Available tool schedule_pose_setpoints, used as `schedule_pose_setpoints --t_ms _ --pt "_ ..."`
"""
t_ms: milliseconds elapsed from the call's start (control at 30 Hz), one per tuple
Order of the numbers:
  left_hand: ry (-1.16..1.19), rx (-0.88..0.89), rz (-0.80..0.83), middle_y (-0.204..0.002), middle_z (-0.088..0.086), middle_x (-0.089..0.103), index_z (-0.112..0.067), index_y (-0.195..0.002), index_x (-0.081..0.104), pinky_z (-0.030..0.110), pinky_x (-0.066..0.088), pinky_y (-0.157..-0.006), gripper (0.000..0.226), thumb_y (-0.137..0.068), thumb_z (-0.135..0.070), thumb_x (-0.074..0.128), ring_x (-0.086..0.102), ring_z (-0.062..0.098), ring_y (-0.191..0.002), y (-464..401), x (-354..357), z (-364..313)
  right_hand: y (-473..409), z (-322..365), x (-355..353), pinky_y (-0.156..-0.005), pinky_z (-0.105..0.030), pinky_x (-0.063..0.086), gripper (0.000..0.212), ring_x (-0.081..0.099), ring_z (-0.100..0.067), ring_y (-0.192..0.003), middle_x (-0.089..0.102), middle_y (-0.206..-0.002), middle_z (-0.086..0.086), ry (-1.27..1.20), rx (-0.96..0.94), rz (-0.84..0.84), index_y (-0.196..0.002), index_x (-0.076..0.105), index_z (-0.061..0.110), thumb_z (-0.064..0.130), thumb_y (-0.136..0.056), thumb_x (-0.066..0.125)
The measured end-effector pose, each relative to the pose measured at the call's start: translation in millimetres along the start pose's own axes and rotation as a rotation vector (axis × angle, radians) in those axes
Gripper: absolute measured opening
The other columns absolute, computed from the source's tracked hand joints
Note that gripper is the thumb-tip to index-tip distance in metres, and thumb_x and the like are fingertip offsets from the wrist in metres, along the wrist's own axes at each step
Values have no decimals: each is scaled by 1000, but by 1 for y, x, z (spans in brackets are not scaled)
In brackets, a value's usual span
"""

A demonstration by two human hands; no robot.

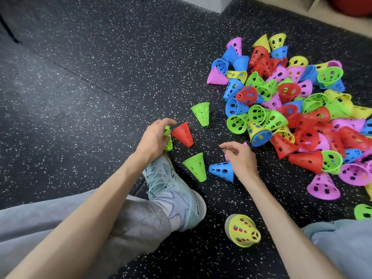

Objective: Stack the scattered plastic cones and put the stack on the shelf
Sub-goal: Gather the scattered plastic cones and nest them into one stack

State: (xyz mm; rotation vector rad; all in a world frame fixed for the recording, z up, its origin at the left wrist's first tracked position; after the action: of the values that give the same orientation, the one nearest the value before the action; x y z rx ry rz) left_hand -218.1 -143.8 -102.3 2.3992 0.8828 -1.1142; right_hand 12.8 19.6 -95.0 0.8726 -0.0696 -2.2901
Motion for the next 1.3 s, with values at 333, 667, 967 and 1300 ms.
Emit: schedule_pose_setpoints --t_ms 333,667,967,1300 --pt "221 -13 -278 -103 -9 67 -18 -124 67 17 47 -93 40 -89 0 74 60 6 -97 -9 -23 -2 11 -9 -17 -70 -7 50 35 66 11 -84 74 -94 8 -103 -24 -77 -101 76 21 -1 -98 50" --pt "290 -23 -385 -112 -10 71 -21 -120 69 18 51 -94 43 -87 6 69 64 6 -95 -45 -37 -17 22 -19 -21 -85 -25 54 34 67 1 -93 75 -94 14 -135 -17 -96 -100 77 23 0 -97 52" --pt "314 83 -177 -121 -15 70 -23 -120 69 25 48 -105 35 -93 -1 69 64 5 -115 -55 8 -45 24 -37 -49 -82 -26 47 40 63 -8 -92 68 -100 10 -92 -78 -377 -93 76 30 -2 -94 51" --pt "292 16 54 -129 -11 62 -17 -134 60 4 37 -99 48 -90 -6 75 57 8 -122 -32 42 -40 19 -57 -46 -86 -31 53 30 63 -9 -93 67 -108 8 -98 36 -266 -105 72 31 6 -96 59"
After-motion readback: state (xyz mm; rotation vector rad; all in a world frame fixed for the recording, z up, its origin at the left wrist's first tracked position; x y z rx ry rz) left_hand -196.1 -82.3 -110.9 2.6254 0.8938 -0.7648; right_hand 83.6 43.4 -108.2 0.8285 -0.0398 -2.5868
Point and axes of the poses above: each hand's wrist, its own y-axis away from the middle knuckle, its own x-axis out of the palm, z = x × y, the point moved 5 cm from there along -y, towards the middle knuckle
